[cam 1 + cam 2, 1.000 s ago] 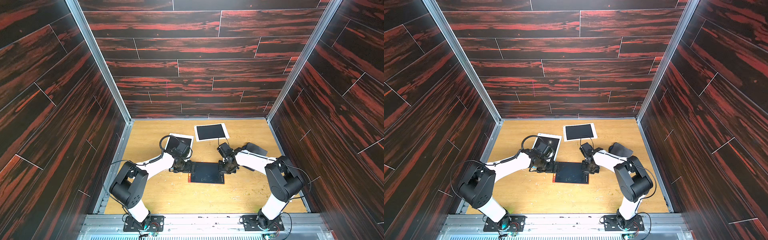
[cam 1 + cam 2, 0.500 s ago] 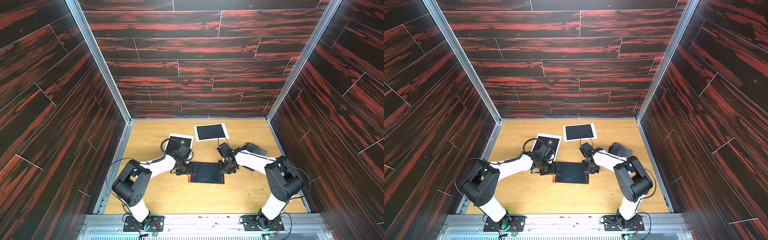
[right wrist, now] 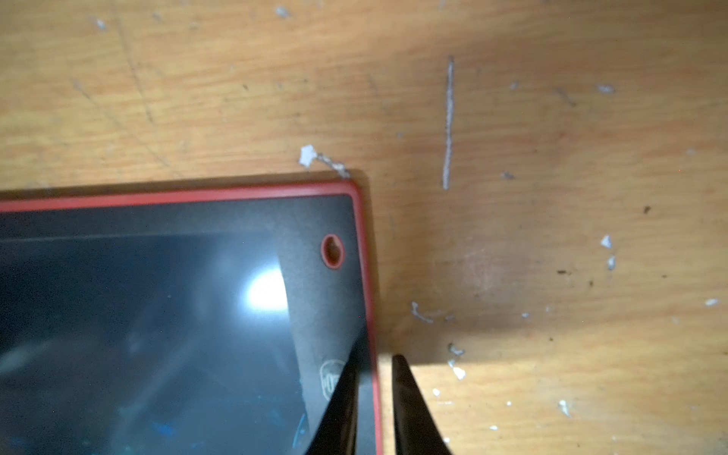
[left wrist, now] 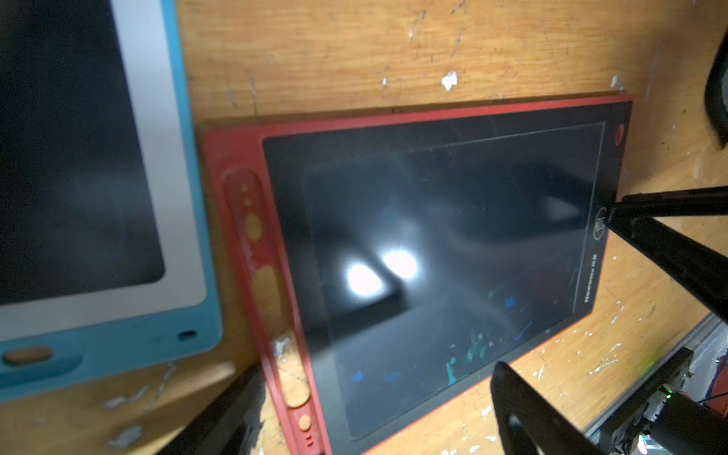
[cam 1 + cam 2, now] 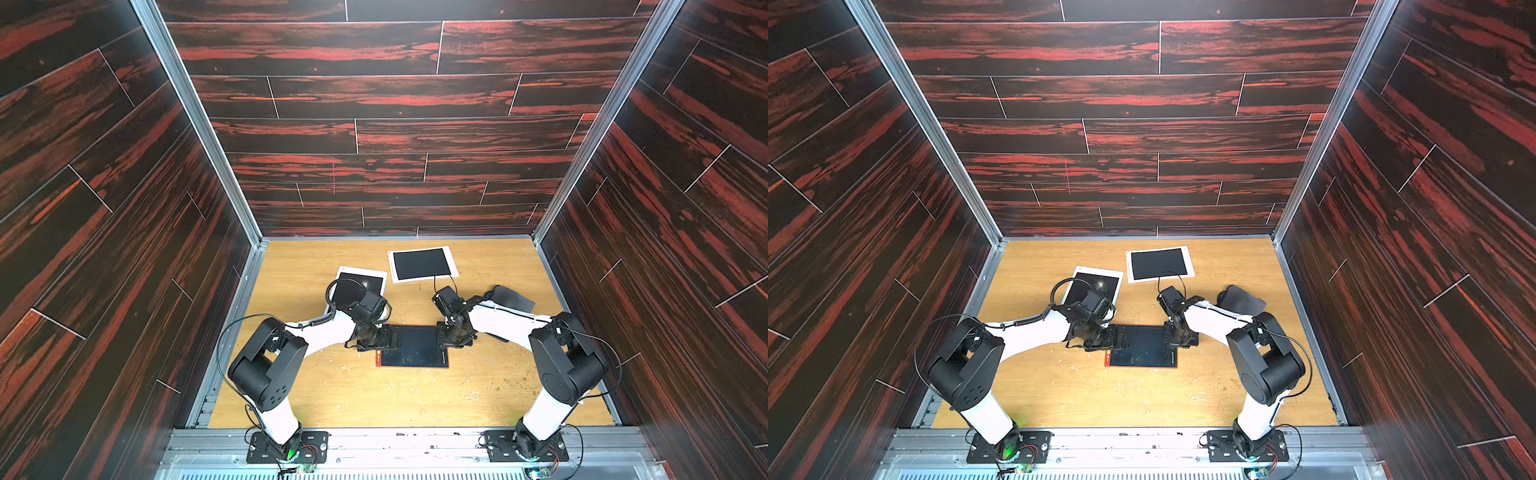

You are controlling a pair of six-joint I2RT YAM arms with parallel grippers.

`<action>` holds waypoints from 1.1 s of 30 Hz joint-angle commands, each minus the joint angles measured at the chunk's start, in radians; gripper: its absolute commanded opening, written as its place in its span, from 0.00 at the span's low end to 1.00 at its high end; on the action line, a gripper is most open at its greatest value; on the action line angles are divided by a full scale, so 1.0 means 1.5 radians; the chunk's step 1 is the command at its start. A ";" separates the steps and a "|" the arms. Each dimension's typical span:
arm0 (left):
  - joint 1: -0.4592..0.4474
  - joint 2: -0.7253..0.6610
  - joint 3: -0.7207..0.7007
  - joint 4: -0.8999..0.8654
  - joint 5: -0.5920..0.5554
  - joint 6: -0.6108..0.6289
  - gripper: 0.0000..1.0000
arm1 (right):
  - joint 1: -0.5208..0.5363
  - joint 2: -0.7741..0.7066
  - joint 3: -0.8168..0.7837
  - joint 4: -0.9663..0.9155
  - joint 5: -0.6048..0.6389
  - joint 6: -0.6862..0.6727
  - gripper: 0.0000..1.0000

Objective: Wipe the drawing tablet
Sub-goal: Pick up the drawing tablet from the center of the board.

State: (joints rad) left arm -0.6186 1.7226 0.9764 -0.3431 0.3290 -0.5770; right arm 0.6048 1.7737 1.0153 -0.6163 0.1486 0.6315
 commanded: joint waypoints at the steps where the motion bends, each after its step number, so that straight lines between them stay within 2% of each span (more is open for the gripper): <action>1: -0.010 0.016 0.000 0.006 0.005 -0.002 0.90 | 0.041 0.203 -0.135 0.025 -0.119 -0.001 0.21; 12: -0.012 0.041 0.005 0.013 0.008 -0.004 0.90 | 0.085 0.229 -0.117 0.019 -0.124 -0.007 0.22; 25: -0.013 0.041 0.007 0.014 0.010 -0.001 0.90 | 0.160 0.292 -0.091 0.000 -0.103 0.037 0.19; 33: -0.013 0.037 0.006 0.012 0.008 -0.001 0.90 | 0.182 0.298 -0.070 -0.015 -0.101 0.025 0.20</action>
State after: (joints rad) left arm -0.6220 1.7355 0.9905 -0.3500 0.3222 -0.5915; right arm 0.8448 1.8771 1.0920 -0.7109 0.5671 0.6617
